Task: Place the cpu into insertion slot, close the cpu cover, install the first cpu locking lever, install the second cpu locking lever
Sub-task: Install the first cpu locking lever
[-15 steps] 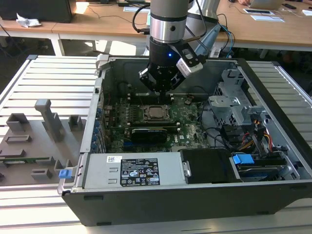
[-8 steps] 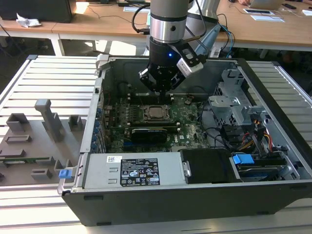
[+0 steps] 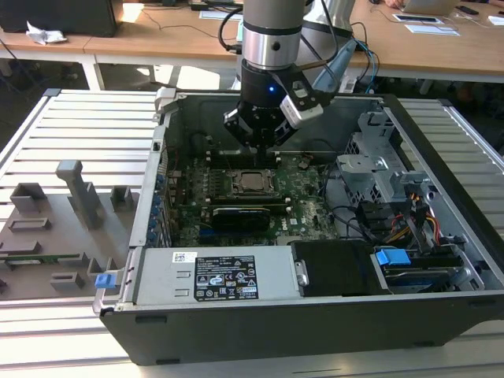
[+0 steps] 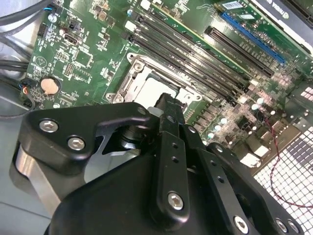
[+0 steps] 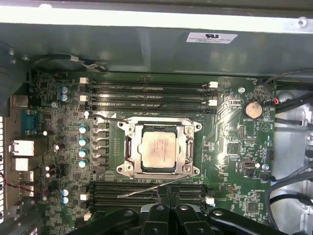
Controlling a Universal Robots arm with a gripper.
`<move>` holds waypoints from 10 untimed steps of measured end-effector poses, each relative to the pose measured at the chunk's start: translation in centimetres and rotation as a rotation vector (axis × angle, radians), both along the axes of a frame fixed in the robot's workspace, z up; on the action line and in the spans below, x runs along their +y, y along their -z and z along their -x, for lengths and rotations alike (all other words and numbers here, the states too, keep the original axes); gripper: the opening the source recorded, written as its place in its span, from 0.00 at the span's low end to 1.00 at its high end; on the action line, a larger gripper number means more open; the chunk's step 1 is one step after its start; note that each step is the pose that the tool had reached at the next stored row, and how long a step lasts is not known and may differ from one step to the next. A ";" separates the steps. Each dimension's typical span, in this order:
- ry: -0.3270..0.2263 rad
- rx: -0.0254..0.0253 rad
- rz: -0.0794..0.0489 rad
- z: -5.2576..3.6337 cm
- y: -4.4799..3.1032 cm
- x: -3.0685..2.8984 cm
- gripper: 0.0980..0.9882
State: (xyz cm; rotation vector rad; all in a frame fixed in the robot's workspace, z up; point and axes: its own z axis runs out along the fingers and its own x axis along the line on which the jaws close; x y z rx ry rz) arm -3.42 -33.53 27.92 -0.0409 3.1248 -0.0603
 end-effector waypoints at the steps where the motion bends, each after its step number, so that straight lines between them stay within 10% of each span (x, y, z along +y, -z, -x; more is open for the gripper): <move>1: 0.000 0.0000 0.000 0.27 0.00 0.00 0.01; 10: 0.000 0.0000 0.000 2.40 0.00 0.00 0.01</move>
